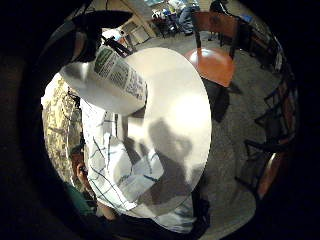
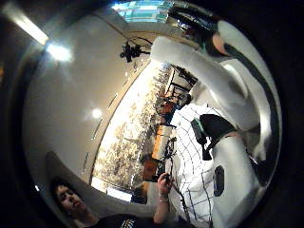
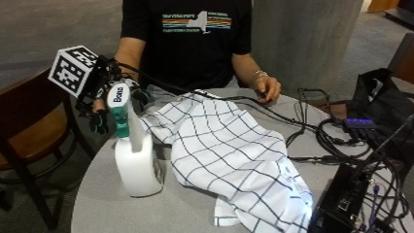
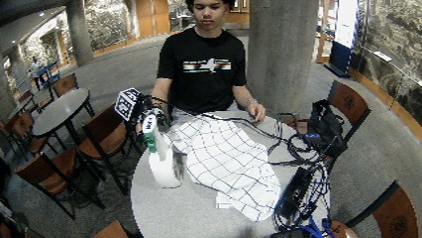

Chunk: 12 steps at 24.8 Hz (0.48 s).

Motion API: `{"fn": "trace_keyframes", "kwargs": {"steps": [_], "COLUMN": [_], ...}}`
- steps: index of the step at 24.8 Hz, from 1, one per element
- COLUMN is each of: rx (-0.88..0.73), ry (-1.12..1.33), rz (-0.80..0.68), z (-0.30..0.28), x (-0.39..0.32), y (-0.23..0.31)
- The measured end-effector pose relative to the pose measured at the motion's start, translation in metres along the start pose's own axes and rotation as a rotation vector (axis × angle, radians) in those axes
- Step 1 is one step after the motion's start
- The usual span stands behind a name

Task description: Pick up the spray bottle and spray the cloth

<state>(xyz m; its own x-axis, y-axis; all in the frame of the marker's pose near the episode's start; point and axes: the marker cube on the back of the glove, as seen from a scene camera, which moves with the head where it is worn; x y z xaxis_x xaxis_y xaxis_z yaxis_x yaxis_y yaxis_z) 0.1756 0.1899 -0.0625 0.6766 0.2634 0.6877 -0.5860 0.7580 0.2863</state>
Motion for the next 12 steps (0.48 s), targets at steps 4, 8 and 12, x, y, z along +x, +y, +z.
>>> {"fn": "trace_keyframes", "kwargs": {"steps": [4, 8, 12], "rx": [-0.061, -0.083, -0.084], "ry": [0.004, -0.005, -0.021], "rz": [0.002, 0.008, 0.009], "z": [0.004, 0.009, 0.013], "x": [-0.001, -0.004, -0.003], "y": [0.000, -0.002, -0.006]}}
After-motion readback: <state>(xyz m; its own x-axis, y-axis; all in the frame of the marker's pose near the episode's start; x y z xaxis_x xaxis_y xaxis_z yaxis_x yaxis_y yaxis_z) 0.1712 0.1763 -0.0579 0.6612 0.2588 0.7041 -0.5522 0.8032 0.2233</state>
